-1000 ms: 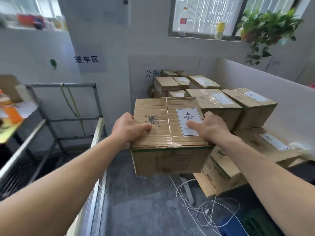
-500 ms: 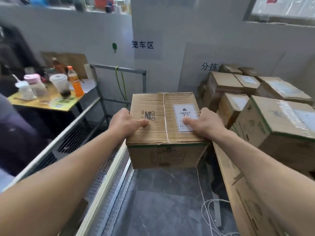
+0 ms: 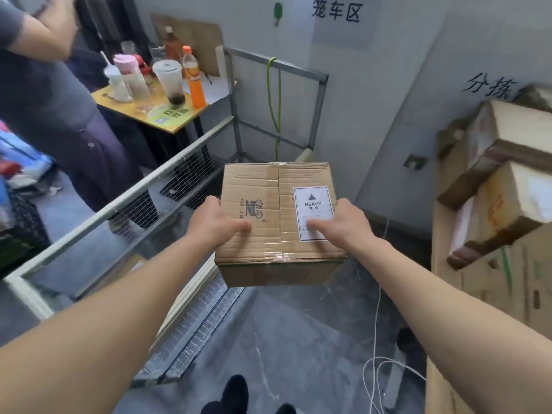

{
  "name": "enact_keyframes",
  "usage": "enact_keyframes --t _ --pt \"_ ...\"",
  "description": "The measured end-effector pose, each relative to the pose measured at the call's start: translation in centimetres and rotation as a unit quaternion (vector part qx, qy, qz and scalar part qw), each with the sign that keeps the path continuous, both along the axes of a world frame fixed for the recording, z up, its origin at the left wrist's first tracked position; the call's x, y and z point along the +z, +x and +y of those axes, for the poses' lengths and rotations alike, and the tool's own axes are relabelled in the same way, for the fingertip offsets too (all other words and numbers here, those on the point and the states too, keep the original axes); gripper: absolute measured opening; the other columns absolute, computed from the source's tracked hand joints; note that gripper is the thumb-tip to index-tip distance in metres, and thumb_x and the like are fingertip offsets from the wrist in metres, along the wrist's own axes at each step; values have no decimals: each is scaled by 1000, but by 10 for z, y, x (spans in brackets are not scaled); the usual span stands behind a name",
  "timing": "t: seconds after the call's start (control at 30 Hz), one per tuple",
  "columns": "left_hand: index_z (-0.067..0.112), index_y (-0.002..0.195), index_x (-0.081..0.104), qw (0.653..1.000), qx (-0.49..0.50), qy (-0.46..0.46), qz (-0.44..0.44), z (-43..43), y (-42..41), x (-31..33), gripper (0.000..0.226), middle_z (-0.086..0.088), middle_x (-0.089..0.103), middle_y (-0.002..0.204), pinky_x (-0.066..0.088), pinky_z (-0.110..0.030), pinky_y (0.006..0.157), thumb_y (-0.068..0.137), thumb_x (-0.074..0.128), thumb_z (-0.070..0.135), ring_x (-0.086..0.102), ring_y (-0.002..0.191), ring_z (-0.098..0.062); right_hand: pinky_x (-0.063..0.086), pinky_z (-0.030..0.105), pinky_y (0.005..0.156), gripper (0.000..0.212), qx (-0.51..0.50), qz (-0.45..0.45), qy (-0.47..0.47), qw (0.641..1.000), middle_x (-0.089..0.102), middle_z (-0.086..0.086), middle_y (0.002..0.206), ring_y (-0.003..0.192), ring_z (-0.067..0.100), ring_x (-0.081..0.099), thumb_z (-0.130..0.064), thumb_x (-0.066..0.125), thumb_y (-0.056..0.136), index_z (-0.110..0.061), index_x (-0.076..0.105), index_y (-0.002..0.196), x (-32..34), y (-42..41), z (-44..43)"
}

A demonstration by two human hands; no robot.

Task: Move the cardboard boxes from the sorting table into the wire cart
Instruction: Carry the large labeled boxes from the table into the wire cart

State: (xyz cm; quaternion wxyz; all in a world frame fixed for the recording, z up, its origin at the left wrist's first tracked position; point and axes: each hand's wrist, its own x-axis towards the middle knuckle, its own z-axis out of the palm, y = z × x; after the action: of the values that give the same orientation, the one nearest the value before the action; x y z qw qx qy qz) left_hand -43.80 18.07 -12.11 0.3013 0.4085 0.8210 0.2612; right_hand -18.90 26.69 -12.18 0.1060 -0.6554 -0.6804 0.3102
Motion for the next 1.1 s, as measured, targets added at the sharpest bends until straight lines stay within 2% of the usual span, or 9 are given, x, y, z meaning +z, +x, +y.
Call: enact_keyframes --t 0.23,0.33,0.43,0.57,0.8,0.93,1.1 --pt "16 112 53 998 55 -27 -9 14 -46 -50 66 5 65 105 45 -36 77 63 89 41 62 98 -19 44 34 68 57 64 -3 -41 997 65 -5 97 88 21 60 -50 81 66 -19 56 107 -41 -54 36" --pt "16 112 54 996 83 -34 -18 27 -77 -71 66 4 65 104 44 -35 75 61 90 40 61 95 -18 53 37 79 61 91 -4 -54 994 67 -4 102 94 21 63 -48 83 63 -20 58 111 -56 -86 57" --pt "18 111 54 993 112 -36 -31 42 -107 -89 65 6 64 102 42 -35 72 61 90 39 61 94 -18 54 40 85 62 111 -9 -60 992 68 -5 105 99 21 64 -46 83 62 -21 59 113 -69 -122 81" --pt "19 111 54 988 141 -40 -41 58 -146 -102 63 8 63 101 43 -32 69 63 90 37 61 93 -16 52 37 77 58 130 -11 -60 990 66 -7 101 96 20 63 -44 84 61 -25 56 107 -80 -174 112" --pt "17 113 50 975 210 -44 -49 72 -208 -110 60 4 60 104 50 -37 82 68 88 32 60 98 -19 42 37 67 69 188 -29 -67 980 61 -5 101 92 21 57 -48 84 59 -19 51 112 -99 -261 156" --pt "17 111 51 959 272 -50 -64 71 -237 -125 58 7 60 99 48 -34 76 67 86 30 61 95 -19 48 37 68 72 235 -43 -87 967 62 -6 100 92 20 59 -49 85 55 -20 51 111 -119 -314 176" --pt "16 110 49 936 335 -79 -69 71 -265 -161 60 5 60 99 51 -36 81 66 88 29 61 96 -21 52 38 75 68 308 -34 -109 945 63 -7 102 92 18 60 -45 87 58 -20 51 110 -163 -369 199"
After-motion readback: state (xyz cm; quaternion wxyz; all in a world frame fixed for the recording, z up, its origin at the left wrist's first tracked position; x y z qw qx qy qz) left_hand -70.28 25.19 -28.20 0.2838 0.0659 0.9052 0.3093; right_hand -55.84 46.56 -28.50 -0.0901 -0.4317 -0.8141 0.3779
